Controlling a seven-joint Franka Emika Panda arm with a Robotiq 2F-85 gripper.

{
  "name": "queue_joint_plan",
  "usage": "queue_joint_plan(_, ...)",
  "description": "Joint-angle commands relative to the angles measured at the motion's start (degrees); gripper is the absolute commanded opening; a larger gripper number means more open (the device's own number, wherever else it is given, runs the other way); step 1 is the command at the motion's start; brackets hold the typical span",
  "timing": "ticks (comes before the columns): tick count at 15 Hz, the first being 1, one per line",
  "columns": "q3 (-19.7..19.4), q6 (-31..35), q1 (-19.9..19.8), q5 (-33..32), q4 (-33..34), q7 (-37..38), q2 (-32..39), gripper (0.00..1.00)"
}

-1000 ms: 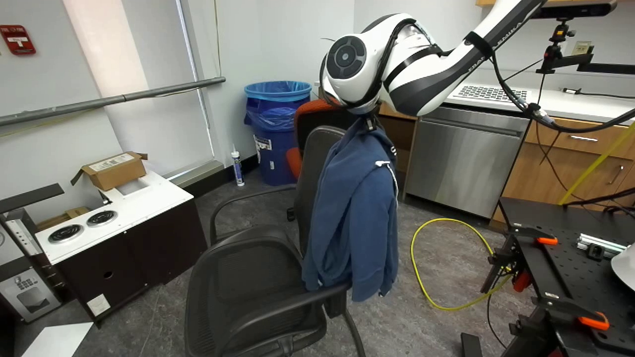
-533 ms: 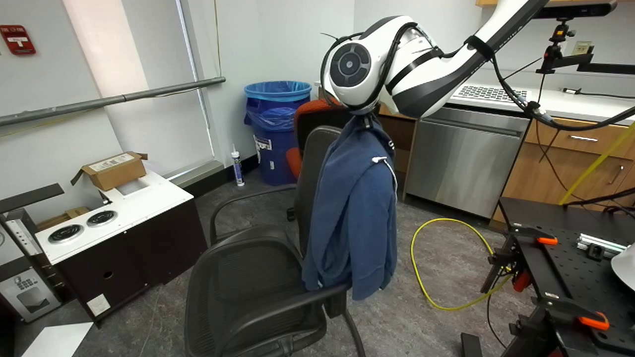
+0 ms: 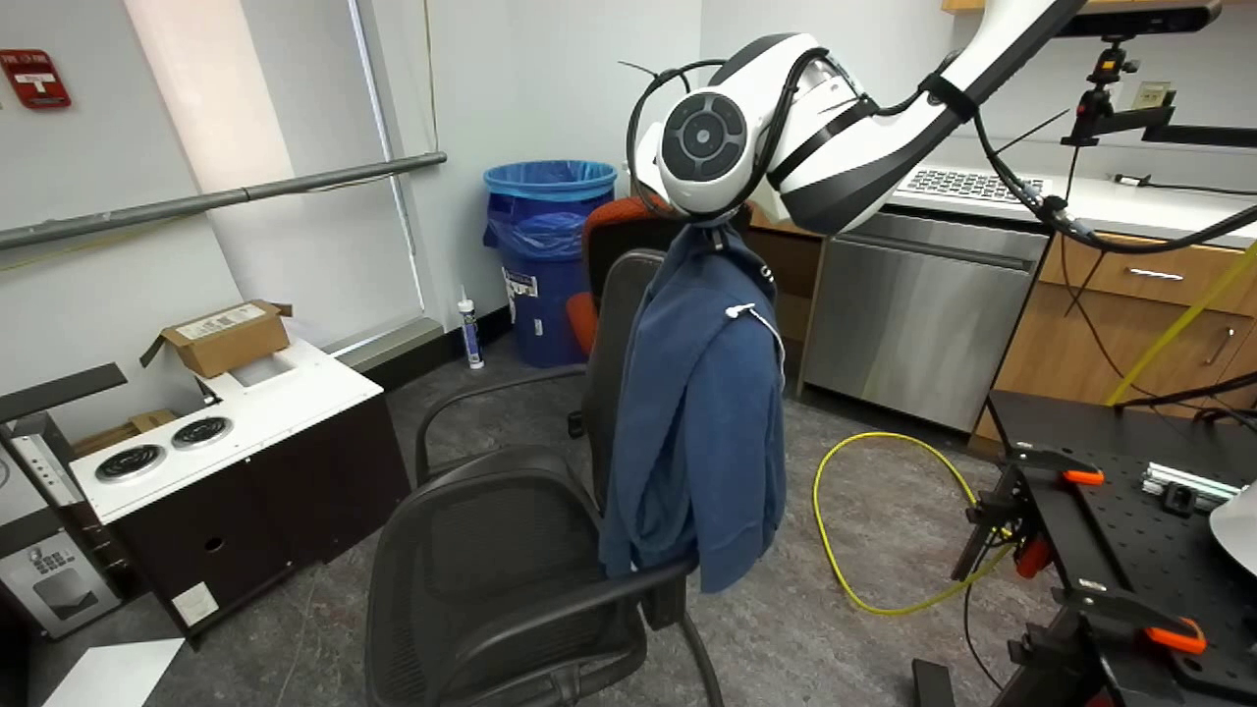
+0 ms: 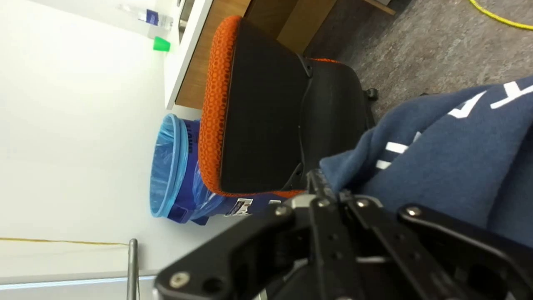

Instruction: Stretch the hoodie on the backrest of the chair

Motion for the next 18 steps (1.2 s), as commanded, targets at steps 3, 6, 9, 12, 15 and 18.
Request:
queue_joint_plan(3, 0.08, 3.14, -1.17, -4.65, 0.05, -1.65, -0.38, 0.01)
queue_joint_plan(6, 0.04, 1.25, -0.82, -4.35, 0.26, -5.28, -0.28, 0.01)
queue_joint_plan(9, -0.02, -0.18, -0.44, -5.42, 0.54, -9.39, -0.19, 0.01)
queue_joint_plan(12, 0.2, 0.11, -0.76, -4.52, 0.55, -12.54, -0.19, 0.01)
queue_joint_plan(15, 0.01, 0.37, -0.56, -6.33, 0.5, -12.38, -0.28, 0.01)
queue_joint_plan(18, 0.06, -1.33, -0.33, -6.11, 0.54, -13.21, -0.25, 0.24)
